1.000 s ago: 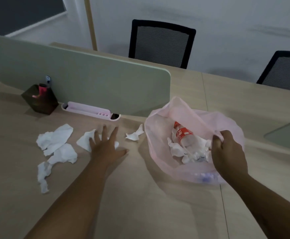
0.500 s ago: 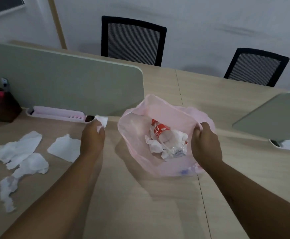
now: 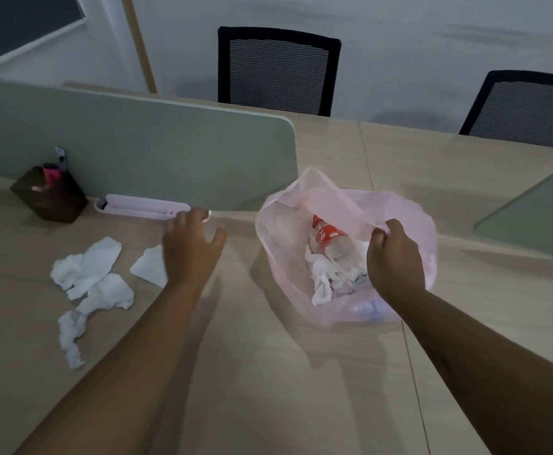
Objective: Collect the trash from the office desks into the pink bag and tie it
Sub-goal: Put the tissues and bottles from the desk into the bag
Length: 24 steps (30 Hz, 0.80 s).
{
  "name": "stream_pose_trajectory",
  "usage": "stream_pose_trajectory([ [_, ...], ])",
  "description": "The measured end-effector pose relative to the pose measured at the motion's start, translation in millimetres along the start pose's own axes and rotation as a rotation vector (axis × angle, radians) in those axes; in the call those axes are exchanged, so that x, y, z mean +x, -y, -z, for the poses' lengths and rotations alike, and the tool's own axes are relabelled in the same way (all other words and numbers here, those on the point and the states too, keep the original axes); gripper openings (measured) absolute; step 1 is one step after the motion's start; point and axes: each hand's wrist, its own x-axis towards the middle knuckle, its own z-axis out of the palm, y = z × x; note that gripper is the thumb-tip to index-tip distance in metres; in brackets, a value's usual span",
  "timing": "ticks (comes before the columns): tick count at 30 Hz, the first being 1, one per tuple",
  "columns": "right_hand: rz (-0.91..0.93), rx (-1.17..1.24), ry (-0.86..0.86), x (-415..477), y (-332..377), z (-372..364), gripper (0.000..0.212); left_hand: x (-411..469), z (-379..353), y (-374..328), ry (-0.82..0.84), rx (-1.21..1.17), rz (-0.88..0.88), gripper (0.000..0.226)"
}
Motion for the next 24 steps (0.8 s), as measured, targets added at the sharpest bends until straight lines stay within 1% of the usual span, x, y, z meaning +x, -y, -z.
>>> stream_pose_trajectory([
  [1, 0.0, -0.002, 0.007, -1.6, -0.7, -3.6, 0.03, -3.8, -3.2, 31.1, 0.047, 0.178, 0.041, 0.055],
  [2, 0.003, -0.006, 0.014, -3.8, -1.8, -6.8, 0.031, -9.4, -6.6, 59.9, 0.143, 0.324, 0.103, 0.073],
  [3, 0.008, -0.011, 0.02, -6.2, -2.8, -10.2, 0.031, -16.7, -9.4, 82.3, 0.267, 0.427, 0.17, 0.085],
  [4, 0.016, -0.015, 0.026, -8.3, -3.6, -13.2, 0.03, -24.2, -12.9, 99.0, 0.374, 0.49, 0.22, 0.09],
  [5, 0.022, -0.016, 0.033, -10.1, -4.4, -15.4, 0.029, -29.2, -17.7, 112.9, 0.454, 0.506, 0.232, 0.084],
  [6, 0.026, -0.015, 0.04, -11.7, -4.8, -16.8, 0.029, -31.6, -22.5, 121.6, 0.485, 0.447, 0.207, 0.068],
  [7, 0.028, -0.015, 0.048, -12.8, -5.2, -18.1, 0.029, -32.9, -23.5, 122.1, 0.47, 0.343, 0.165, 0.051],
  [9, 0.026, -0.016, 0.056, -14.6, -4.3, -19.0, 0.027, -32.0, -23.4, 106.7, 0.366, 0.035, 0.166, 0.032],
  [10, 0.023, -0.018, 0.058, -15.6, -3.3, -19.1, 0.027, -30.6, -20.1, 89.4, 0.346, -0.099, 0.179, 0.021],
  [11, 0.02, -0.02, 0.06, -16.7, -1.8, -18.7, 0.026, -27.4, -16.4, 69.7, 0.33, -0.2, 0.156, 0.014],
  [14, 0.015, -0.018, 0.058, -18.4, 2.4, -16.5, 0.027, -16.2, -5.2, -3.6, 0.213, -0.38, -0.01, 0.011],
  [15, 0.014, -0.015, 0.057, -19.0, 3.6, -15.7, 0.027, -15.4, -2.6, -26.8, 0.203, -0.441, -0.055, 0.013],
  [16, 0.014, -0.013, 0.056, -19.7, 4.4, -14.4, 0.027, -16.5, 0.0, -49.0, 0.24, -0.496, -0.116, 0.015],
  [17, 0.011, -0.011, 0.055, -20.0, 5.5, -13.4, 0.027, -18.8, 1.3, -69.1, 0.32, -0.534, -0.176, 0.017],
  [19, -0.006, -0.003, 0.048, -19.8, 6.8, -12.1, 0.027, -24.7, -3.5, -91.1, 0.59, -0.516, -0.27, 0.03],
  [20, -0.012, -0.001, 0.044, -19.5, 7.1, -11.4, 0.028, -26.9, -6.5, -92.8, 0.619, -0.465, -0.306, 0.038],
  [21, -0.014, 0.0, 0.043, -19.2, 7.1, -11.0, 0.028, -28.3, -8.0, -86.9, 0.542, -0.409, -0.33, 0.04],
  [23, -0.015, 0.0, 0.047, -18.5, 6.3, -10.9, 0.028, -23.1, -7.1, -53.0, 0.149, -0.23, -0.313, 0.033],
  [24, -0.015, -0.002, 0.05, -18.7, 5.5, -11.5, 0.027, -19.4, -5.0, -27.7, -0.019, -0.102, -0.257, 0.034],
])
